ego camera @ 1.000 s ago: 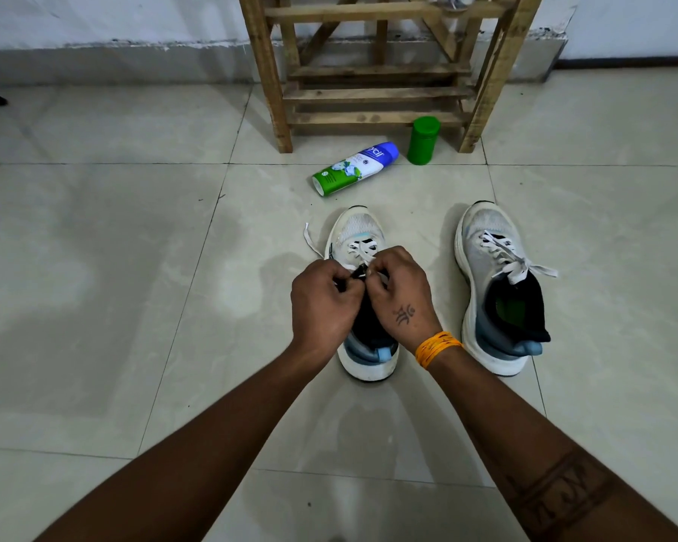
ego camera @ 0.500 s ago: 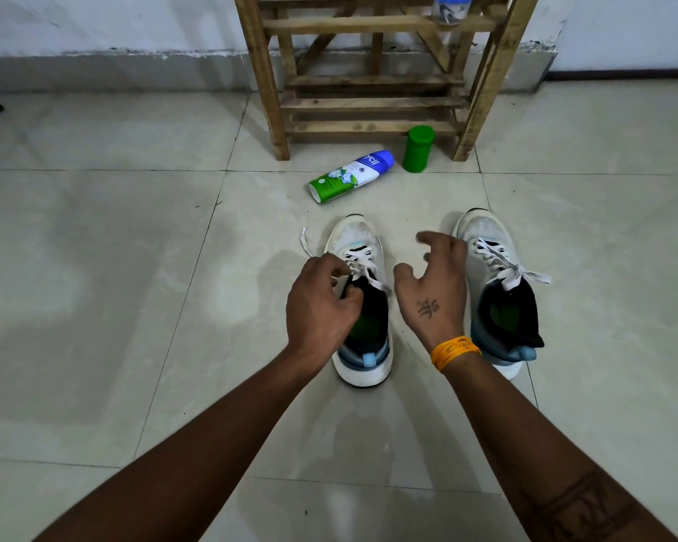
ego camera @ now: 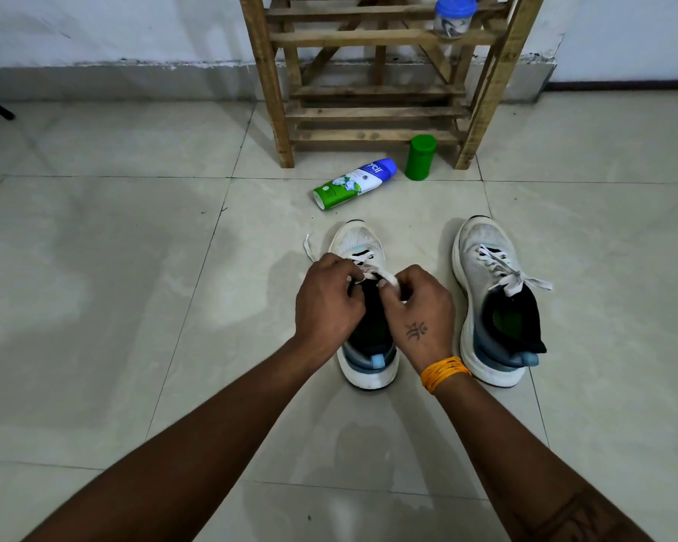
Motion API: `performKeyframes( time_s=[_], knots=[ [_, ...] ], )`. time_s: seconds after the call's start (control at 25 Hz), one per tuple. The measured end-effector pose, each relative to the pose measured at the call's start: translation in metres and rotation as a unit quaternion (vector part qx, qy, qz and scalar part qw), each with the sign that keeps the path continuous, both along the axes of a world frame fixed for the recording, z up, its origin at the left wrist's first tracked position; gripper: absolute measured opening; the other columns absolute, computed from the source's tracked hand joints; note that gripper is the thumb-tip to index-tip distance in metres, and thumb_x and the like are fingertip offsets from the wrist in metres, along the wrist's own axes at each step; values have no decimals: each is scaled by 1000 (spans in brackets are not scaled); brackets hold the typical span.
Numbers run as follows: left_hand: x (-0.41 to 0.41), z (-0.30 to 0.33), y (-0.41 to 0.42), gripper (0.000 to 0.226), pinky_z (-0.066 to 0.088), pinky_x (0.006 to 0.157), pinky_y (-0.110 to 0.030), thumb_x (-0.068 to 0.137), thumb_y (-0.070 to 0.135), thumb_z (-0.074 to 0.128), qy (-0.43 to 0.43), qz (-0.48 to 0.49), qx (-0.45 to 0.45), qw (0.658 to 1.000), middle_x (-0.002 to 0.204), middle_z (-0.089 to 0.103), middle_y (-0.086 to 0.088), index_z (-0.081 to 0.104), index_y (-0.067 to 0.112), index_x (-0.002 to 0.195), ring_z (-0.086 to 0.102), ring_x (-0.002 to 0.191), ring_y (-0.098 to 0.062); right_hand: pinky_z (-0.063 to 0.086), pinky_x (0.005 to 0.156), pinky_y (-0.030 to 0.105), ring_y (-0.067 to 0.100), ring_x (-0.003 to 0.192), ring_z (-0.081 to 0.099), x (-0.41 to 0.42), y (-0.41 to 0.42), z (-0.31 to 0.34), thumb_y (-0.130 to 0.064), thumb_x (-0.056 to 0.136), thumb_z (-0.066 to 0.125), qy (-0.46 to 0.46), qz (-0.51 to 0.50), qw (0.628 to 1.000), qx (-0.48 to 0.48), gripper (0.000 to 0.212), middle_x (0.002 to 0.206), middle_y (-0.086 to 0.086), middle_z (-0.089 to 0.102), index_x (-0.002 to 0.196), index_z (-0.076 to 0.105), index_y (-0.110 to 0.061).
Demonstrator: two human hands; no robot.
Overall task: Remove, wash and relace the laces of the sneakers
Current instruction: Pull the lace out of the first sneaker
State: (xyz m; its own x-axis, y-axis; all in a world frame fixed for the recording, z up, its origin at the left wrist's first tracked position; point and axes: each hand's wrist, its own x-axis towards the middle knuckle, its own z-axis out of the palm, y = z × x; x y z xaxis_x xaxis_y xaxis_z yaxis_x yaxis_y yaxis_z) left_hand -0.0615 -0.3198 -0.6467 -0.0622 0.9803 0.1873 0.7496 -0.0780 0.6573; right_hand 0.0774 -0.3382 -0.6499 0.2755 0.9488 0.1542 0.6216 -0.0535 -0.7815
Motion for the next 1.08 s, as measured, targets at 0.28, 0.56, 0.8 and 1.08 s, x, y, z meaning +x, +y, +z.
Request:
performKeyframes(
  time_s=[0.28,0.56,0.8,1.08],
  knots=[
    [-9,-4,-4,18,53,74,-40,76,20,78,-59,36,-16,997,84,61,7,61,22,82,61,77,-14,54,76,40,24,79,67,36,52,22,-34,95,66,144,-53,986,-62,23,83,6,70,94,69,-12],
    [-6,-1,-2,15,55,76,-38,79,25,71,-59,27,-16,998,97,66,8,70,25,94,66,85,-15,49,74,28,13,81,66,19,29,25,-37,76,74,-5,59,993,-102,16,84,-10,70,85,69,-25],
    [5,10,15,20,54,83,-40,87,18,64,79,-37,-49,995,108,70,3,77,22,102,58,108,-24,52,71,38,24,82,67,4,7,-2,-25,82,70,-32,51,998,-14,8,85,-1,71,86,68,-18],
    [11,6,14,9,47,70,-43,87,17,57,54,25,-37,998,89,59,-8,58,8,83,59,80,-32,24,63,37,36,78,58,-7,0,-8,-15,90,64,-46,-30,998,13,10,83,11,63,87,55,-10]
  ],
)
